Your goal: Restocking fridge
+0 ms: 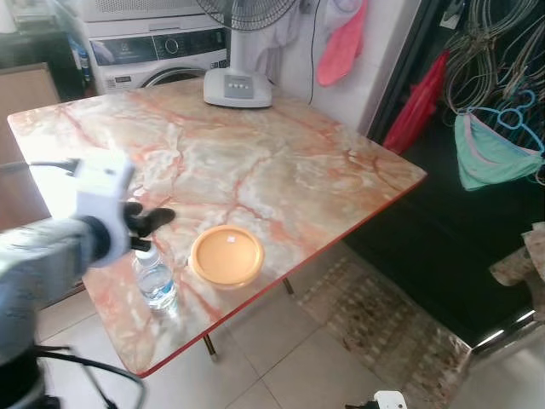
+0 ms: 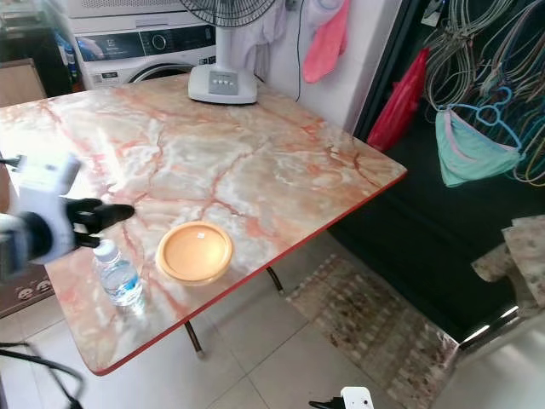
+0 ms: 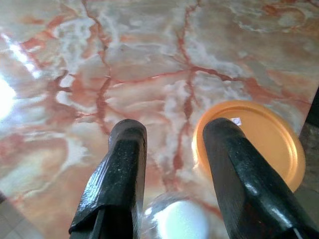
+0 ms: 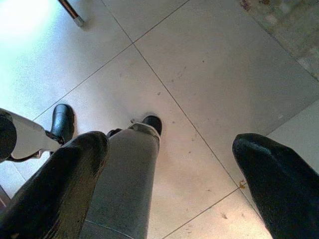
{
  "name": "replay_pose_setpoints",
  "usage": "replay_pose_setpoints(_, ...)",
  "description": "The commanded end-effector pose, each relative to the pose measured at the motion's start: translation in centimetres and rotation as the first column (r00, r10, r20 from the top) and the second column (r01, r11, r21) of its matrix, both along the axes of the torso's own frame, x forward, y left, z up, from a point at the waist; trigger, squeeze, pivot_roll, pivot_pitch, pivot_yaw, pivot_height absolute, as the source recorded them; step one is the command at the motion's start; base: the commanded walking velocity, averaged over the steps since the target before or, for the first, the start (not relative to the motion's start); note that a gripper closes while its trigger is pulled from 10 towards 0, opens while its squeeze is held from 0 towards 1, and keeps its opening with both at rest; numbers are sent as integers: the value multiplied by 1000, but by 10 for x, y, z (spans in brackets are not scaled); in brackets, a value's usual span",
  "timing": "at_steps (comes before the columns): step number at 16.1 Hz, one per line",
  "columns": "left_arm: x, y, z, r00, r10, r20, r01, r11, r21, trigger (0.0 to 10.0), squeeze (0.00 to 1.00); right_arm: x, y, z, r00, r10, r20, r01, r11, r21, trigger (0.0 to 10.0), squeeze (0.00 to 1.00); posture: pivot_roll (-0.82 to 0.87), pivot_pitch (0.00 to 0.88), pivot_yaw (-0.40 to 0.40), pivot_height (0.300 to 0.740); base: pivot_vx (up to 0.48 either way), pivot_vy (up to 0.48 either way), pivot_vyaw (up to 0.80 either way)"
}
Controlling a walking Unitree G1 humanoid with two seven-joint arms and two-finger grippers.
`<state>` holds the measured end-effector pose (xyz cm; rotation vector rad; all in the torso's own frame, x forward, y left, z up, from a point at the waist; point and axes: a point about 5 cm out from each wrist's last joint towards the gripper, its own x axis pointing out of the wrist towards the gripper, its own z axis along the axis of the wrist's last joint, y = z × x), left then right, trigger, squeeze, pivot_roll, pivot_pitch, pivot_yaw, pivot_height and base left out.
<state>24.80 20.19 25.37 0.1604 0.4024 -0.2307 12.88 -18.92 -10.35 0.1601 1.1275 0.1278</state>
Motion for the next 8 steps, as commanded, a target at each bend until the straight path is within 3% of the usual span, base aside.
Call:
replay_pose_setpoints(1,-3,-3,-3,1000,-25,-13,25,999,-22,10000,0,-2,-3,0,1000,-7,-7,7,1000,-5,10000,0,270,0,-115,740,0,0,0)
replay_pose_setpoints(8,-13,-5,-24,988,-93,-121,93,996,-4,10000,0,-2,-3,0,1000,15,-8,-15,1000,-6,10000,0,267,0,-115,740,0,0,0)
